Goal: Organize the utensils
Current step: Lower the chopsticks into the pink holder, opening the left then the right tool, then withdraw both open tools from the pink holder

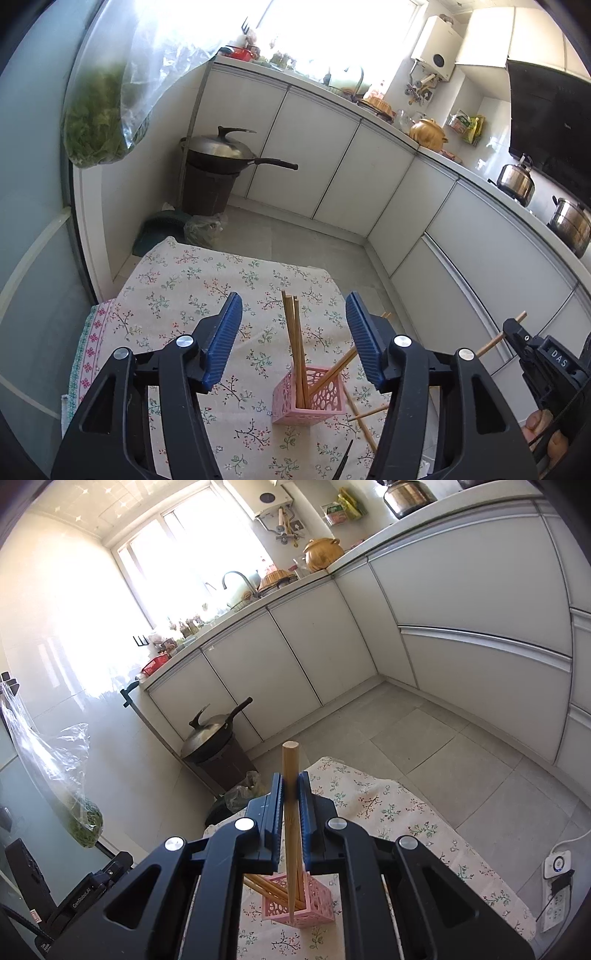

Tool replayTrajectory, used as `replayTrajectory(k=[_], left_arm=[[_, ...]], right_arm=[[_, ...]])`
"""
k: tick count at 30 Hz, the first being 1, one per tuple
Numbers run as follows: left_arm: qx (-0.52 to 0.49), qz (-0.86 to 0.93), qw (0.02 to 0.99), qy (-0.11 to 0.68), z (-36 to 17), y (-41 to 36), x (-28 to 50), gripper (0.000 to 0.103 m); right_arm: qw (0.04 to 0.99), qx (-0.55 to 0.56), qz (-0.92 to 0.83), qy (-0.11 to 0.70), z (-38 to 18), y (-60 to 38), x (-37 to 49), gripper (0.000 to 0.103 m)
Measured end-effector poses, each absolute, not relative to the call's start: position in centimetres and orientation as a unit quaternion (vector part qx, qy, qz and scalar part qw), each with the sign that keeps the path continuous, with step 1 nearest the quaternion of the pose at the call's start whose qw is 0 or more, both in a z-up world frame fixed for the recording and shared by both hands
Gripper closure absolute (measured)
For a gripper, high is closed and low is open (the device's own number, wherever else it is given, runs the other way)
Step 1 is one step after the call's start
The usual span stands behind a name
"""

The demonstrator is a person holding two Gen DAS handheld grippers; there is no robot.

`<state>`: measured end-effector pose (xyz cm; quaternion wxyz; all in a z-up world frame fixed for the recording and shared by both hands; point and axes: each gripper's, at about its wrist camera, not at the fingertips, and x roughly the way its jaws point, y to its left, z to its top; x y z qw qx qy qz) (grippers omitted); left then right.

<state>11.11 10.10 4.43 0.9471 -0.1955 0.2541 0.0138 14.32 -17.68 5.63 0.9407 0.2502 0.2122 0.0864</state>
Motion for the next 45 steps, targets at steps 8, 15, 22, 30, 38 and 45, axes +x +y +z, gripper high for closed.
replayTrajectory(k=[8, 15, 22, 30, 38, 45], left_arm=[[-0.199, 0.013, 0.944, 0.262, 4.0, 9.9, 11.5, 0.044], [-0.212, 0.018, 0.942, 0.259, 4.0, 11.0, 11.6, 0.04], [-0.218, 0.018, 0.941, 0.259, 4.0, 11.7, 11.5, 0.038], [-0.207, 0.001, 0.943, 0.26, 4.3, 10.4, 11.1, 0.036], [-0.149, -0.007, 0.958, 0.243, 5.0, 6.5, 9.5, 0.027], [-0.115, 0.011, 0.964, 0.239, 4.7, 4.8, 8.5, 0.012]], right_arm=[[0.946, 0.245, 0.077, 0.199, 6.1, -17.3, 15.0, 0.095], [0.961, 0.214, 0.071, 0.16, 6.6, -15.0, 15.2, 0.095], [0.963, 0.206, 0.067, 0.162, 1.7, -12.6, 16.6, 0.092], [0.966, 0.187, 0.073, 0.163, 2.6, -13.0, 14.2, 0.086], [0.97, 0.149, 0.061, 0.183, 3.4, -13.4, 11.5, 0.067], [0.97, 0.138, 0.047, 0.196, 2.7, -14.5, 9.4, 0.042]])
